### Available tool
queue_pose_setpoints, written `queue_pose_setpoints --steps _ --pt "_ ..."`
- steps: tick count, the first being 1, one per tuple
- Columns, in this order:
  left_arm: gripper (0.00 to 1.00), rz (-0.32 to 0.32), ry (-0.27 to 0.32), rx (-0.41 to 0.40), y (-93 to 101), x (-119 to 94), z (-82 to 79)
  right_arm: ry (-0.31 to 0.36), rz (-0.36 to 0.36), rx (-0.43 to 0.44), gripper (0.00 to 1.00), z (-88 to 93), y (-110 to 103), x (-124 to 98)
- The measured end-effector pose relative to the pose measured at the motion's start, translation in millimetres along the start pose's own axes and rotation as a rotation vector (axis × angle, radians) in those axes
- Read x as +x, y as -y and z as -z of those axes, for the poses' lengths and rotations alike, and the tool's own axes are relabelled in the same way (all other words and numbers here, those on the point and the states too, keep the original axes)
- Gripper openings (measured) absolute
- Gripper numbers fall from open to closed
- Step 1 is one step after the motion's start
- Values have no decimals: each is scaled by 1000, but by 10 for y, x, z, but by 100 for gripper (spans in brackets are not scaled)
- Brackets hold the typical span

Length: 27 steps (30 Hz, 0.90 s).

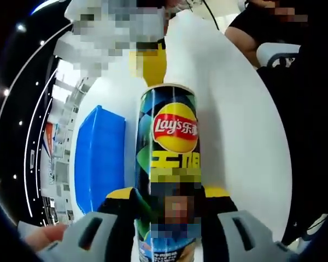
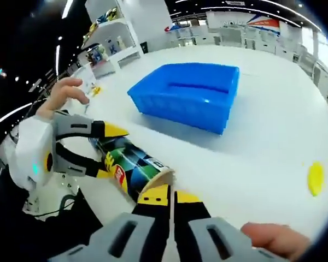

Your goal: Open the lid of the chip container on the table, take out the chips, place them into the box in front of the container, and close the lid

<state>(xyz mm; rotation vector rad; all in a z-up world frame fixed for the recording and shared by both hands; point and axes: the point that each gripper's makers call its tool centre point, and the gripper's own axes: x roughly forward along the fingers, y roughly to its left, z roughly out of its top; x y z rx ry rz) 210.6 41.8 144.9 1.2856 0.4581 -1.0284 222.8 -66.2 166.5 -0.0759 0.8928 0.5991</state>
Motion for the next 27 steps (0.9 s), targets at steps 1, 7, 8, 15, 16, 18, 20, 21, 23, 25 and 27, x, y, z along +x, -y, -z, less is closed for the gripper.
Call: queue_pose_setpoints --steps 1,7,8,15,16,18,20,21,23,25,27 --pt "46 0 1 0 2 -1 3 0 4 -2 0 -11 39 -17" --pt "46 -8 1 -4 -2 -3 5 -4 49 -5 0 131 272 -194" --pt "46 -9 0 -7 -3 -3 6 -1 56 -1 0 158 297 -226" --pt "46 -11 6 -10 1 -5 5 2 61 46 0 248 522 -350" --pt "46 -9 6 -11 1 -5 6 5 65 53 0 254 555 -362" --pt "46 -9 4 -12 2 -3 7 24 43 26 0 258 519 -358" --pt "46 -9 2 -13 2 -3 6 62 36 -27 3 217 510 -345" --pt "46 -9 1 -11 3 -4 6 109 37 -85 4 163 508 -360" --pt "46 -9 5 3 12 -2 0 223 30 -92 8 -85 536 -492" --pt "46 -11 6 8 9 -4 -2 271 -34 4 8 -212 451 -627" --pt "46 -10 6 7 8 -3 -2 299 -182 74 7 -269 196 -707"
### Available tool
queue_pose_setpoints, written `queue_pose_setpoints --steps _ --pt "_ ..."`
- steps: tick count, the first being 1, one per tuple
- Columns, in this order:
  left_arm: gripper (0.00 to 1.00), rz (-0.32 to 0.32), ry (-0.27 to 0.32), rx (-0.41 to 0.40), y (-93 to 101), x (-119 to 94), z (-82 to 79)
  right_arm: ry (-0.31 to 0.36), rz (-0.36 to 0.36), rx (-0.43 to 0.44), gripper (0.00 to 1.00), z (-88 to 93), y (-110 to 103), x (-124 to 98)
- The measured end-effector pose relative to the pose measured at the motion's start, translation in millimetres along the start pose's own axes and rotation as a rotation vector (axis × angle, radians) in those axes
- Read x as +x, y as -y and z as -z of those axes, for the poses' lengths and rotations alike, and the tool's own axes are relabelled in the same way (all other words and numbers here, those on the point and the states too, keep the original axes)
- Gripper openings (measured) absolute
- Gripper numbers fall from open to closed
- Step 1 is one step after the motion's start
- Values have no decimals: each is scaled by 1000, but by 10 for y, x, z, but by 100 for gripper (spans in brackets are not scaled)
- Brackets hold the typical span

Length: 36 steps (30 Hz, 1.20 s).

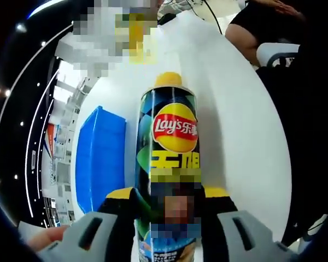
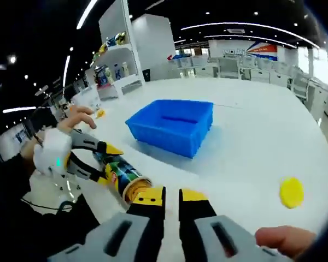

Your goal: Open the lid of the chip container on the table, take out the chips, place them into the box in front of the container, and close the lid

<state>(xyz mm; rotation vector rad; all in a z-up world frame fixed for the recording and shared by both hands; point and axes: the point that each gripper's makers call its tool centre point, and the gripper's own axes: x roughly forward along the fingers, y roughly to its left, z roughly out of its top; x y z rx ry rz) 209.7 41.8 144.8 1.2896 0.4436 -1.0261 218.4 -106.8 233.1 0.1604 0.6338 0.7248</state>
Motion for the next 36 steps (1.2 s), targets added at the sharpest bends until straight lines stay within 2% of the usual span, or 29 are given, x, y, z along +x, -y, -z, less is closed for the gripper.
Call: queue_pose_setpoints --steps 1,2,5,7,11,12,18,28,30,34,36 --pt "46 0 -1 -1 0 1 0 -30 -50 42 7 77 -104 24" --pt "46 -1 -4 -2 -1 0 0 -56 -67 63 5 151 -158 48" --pt "46 -10 -10 -10 -1 -4 2 -119 -51 57 1 388 -129 188" --pt "46 -24 -18 -27 -3 -11 11 -125 -43 75 1 478 -60 275" --pt "46 -38 -11 -21 3 -22 11 -118 -99 213 1 509 -62 373" --pt "46 -40 -10 -21 1 -23 10 -114 -108 222 1 528 -117 359" --pt "46 -40 -5 -21 1 -27 5 -135 -66 181 1 613 -144 350" --pt "46 -43 6 -19 3 -31 0 -142 -71 186 2 706 -259 349" --pt "46 -46 9 -16 3 -33 -2 -148 -69 190 2 655 -163 363" --pt "46 -48 8 -12 3 -34 -6 -155 -61 179 2 673 -182 348" --pt "46 -50 5 -8 3 -34 -9 -179 -22 124 2 696 -137 325"
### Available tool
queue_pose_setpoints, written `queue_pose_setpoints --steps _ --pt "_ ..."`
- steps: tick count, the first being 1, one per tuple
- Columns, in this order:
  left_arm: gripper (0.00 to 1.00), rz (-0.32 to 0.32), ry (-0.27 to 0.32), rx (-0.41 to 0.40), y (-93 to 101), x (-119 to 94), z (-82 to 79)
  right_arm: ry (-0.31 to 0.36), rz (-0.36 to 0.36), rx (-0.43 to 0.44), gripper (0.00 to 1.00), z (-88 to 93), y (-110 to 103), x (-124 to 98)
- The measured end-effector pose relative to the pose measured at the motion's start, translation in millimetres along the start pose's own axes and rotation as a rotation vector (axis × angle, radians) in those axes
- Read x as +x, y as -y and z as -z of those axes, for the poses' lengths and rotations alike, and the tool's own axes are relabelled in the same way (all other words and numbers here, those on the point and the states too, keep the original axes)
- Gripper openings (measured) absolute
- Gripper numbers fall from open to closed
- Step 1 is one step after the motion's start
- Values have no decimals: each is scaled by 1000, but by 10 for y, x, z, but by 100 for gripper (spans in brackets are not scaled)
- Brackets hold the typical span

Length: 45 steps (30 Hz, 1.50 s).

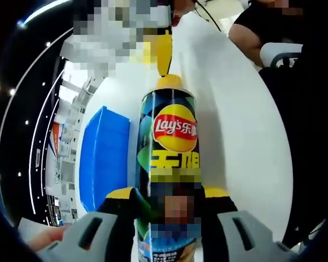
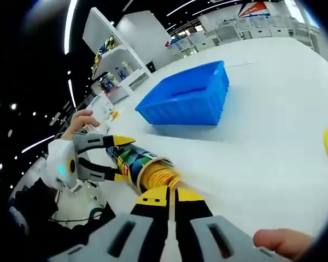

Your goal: Open the lid of the chip container on the table, take out the chips, place them into the box in front of the container, and close the lid

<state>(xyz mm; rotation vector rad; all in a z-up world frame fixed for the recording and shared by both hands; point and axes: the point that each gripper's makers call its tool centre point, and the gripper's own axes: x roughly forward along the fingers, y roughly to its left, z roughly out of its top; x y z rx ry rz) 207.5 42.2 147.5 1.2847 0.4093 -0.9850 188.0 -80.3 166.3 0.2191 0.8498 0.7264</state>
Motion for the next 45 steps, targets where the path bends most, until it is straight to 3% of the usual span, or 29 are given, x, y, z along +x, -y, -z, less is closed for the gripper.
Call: queue_pose_setpoints --steps 3,7,13,18,22,25,28,32,33,37,39,42,45 --pt "46 -2 -1 2 0 -1 -1 -17 61 -69 3 11 62 -7" --pt "46 -2 -1 0 -2 -1 -2 -9 35 -53 5 -23 -35 23" --pt "46 -3 -1 1 3 -5 -6 -44 73 -109 7 -21 -14 68" --pt "46 0 1 -2 4 -4 -4 -51 -22 22 7 -11 -101 124" --pt "46 -4 4 -1 7 -6 -5 -70 -8 46 7 -23 32 101" --pt "46 -1 6 -7 10 -3 -5 -67 -51 112 10 -38 -23 148" --pt "46 2 7 -13 6 -1 -2 -69 -45 94 12 -62 -44 173" --pt "46 -2 9 -16 5 -1 3 -124 55 -66 3 -35 80 126" --pt "46 -2 9 -16 5 0 3 -131 57 -74 2 -24 77 132" --pt "46 0 10 -16 4 -1 3 -117 -26 25 2 -43 -74 200" --pt "46 -1 10 -17 4 -2 2 -112 -20 22 2 -71 -13 231" --pt "46 -2 14 -22 2 -3 4 -104 -41 88 0 -141 27 226" --pt "46 -1 15 -23 2 -2 3 -97 -30 73 0 -181 60 177"
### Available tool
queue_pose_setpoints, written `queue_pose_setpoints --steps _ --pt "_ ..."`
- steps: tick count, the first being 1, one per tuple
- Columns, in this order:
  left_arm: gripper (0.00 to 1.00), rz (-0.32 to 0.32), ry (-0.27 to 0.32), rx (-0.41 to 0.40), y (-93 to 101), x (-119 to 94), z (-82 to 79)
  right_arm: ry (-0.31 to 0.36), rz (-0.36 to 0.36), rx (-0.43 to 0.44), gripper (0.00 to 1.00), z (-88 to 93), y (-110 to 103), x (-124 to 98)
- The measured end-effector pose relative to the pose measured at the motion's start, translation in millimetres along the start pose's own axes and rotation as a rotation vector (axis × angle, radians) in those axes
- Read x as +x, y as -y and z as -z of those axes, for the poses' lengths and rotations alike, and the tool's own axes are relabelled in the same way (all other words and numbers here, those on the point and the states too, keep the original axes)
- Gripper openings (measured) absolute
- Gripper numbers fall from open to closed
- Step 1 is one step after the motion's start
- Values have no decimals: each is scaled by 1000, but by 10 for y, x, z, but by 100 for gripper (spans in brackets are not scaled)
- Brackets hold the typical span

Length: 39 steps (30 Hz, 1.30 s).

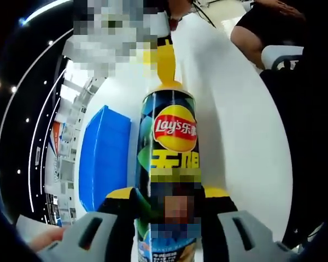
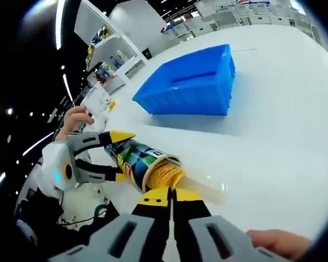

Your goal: Open the lid of the chip container on the table, take out the chips, place them into the box in front of the container, and close the lid

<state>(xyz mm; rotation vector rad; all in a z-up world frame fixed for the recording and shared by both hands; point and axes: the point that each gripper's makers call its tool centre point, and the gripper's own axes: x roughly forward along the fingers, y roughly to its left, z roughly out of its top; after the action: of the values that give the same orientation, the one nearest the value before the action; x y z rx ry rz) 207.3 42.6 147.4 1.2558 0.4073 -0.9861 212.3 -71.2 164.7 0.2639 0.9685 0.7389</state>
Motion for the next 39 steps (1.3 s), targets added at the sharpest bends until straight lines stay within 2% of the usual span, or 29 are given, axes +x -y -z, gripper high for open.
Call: queue_pose_setpoints --steps 4,18,25,29,34,39 --pt "46 6 -1 -5 -3 5 1 9 11 -13 0 -50 14 -75" --pt "46 6 -4 -5 -4 8 0 47 47 -73 0 -50 -145 -369" --pt "46 9 -11 -7 -4 10 1 87 57 -106 0 -219 -241 -603" --pt "46 7 -11 -6 -3 7 1 136 72 -146 0 -447 -355 -746" --pt "46 7 -14 -5 -4 6 2 225 165 -285 0 -916 -537 -916" --pt "46 12 -19 -5 -5 9 6 286 288 -425 0 -1355 -647 -912"
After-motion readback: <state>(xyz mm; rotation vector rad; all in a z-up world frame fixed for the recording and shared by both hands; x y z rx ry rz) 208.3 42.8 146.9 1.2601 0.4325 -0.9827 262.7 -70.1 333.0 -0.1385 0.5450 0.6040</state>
